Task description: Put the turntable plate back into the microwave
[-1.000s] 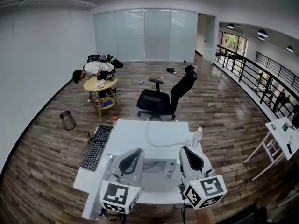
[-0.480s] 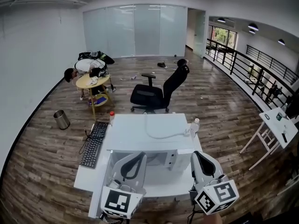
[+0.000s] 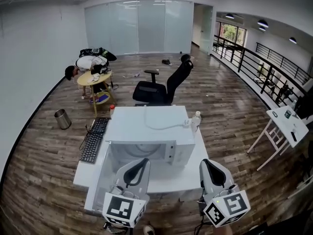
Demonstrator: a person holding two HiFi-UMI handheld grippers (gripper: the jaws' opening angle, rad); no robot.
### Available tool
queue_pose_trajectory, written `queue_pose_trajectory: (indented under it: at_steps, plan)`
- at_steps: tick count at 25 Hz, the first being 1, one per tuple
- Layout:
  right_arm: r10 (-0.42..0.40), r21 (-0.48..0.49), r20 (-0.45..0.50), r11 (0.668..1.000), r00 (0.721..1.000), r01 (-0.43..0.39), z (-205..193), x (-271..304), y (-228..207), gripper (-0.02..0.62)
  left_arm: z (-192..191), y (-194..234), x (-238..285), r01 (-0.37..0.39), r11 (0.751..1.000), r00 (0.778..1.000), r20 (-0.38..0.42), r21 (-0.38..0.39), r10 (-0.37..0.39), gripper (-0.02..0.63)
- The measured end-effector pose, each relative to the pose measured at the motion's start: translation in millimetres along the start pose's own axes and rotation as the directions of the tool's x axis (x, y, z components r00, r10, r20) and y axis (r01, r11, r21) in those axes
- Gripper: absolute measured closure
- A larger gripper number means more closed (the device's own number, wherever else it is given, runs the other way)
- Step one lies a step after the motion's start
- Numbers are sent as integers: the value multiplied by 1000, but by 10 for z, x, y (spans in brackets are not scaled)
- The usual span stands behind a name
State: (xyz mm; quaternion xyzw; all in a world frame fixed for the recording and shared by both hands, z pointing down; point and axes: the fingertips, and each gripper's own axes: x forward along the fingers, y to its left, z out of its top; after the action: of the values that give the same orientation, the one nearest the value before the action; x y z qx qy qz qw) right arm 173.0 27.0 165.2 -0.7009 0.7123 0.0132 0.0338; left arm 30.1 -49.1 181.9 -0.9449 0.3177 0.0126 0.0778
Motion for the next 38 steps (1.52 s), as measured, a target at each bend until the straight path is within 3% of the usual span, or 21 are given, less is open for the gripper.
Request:
queue_pose_trajectory:
  at_steps: [11, 17, 25, 32, 38]
  plan:
    - [65, 8, -7, 998, 998, -65, 151, -1135, -38, 594, 198, -961, -658, -39, 999, 999, -30, 17, 39, 603]
    - [118, 19, 2, 993, 993, -118, 221, -1527, 92, 594, 386, -1273, -1010, -77, 997, 997, -28, 22, 78, 603]
    - [172, 12, 33, 985, 985, -172, 345, -1707, 245, 594, 496, -1445, -1224, -90, 993, 995, -30, 81, 93, 603]
    - [168, 0, 12, 986, 986, -168, 305, -1742, 393, 594, 460, -1368, -1377, -95, 995, 994, -43, 29, 96, 603]
    - [166, -29, 16, 986, 986, -166, 384, -1739, 526, 594, 548, -1401, -1442, -75, 993, 997, -24, 88, 77, 603]
